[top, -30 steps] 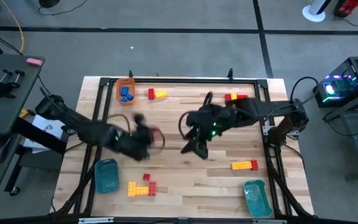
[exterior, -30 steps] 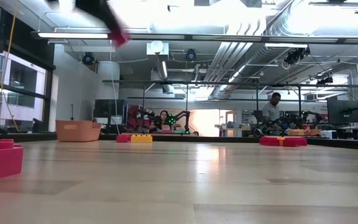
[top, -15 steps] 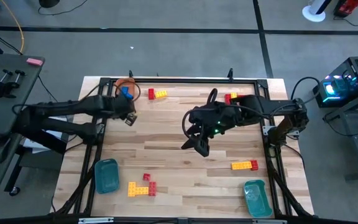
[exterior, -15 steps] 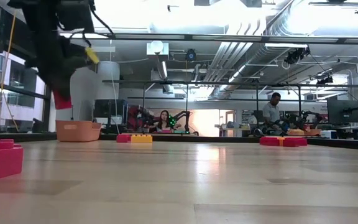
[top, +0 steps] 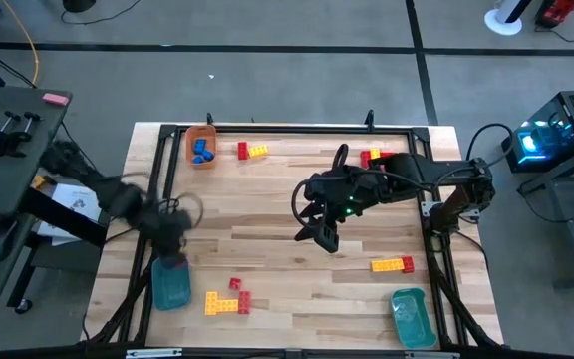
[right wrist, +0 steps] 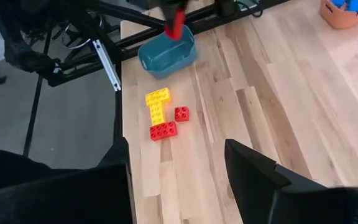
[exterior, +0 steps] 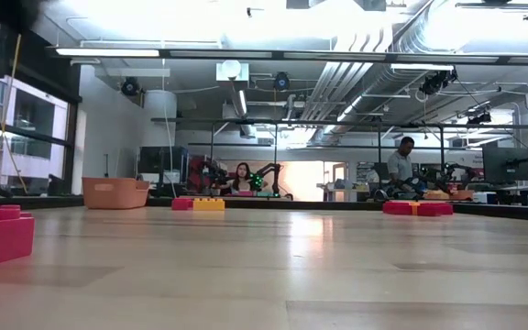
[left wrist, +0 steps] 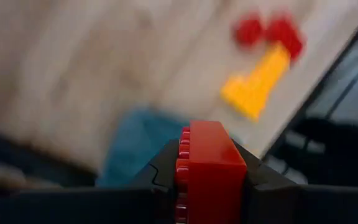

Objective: Sort blocks
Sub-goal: Put the red game piece into the bottom left blue bin

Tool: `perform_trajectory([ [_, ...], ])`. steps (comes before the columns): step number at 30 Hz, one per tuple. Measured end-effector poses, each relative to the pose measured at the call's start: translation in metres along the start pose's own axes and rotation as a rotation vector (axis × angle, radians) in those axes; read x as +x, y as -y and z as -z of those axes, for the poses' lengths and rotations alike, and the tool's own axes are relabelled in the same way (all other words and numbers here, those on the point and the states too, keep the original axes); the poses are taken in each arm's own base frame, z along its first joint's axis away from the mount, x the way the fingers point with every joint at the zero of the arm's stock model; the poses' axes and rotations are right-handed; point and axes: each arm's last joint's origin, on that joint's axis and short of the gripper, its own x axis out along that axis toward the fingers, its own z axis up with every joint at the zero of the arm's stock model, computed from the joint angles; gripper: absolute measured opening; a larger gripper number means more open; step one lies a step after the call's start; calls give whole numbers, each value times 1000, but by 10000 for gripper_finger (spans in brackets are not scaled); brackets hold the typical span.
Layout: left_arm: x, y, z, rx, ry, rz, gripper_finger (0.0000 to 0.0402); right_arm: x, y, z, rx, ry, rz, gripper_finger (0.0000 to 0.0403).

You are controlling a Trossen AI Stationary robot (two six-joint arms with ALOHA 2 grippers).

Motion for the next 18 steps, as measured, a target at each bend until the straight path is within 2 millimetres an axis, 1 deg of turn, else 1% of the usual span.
perform_trajectory([
  [4,12,13,33,-16,-96,-70,57,0,0,0,-18,0,-1,139],
  [6,18,16,45,-19,-121,-112,57,0,0,0,-28,0,-1,139],
  [8,25,18,53,-14,-134,-153,57,0,0,0,-29,0,0,139],
  [11,33,22,57,12,-130,-193,57,0,0,0,-34,0,0,139],
  [13,38,29,58,56,-116,-161,62,0,0,0,-36,0,0,139],
  [15,44,38,58,107,-96,-96,86,0,0,0,-36,0,0,139],
  [18,50,47,58,151,-92,-44,133,0,-1,0,-32,-1,-1,139],
])
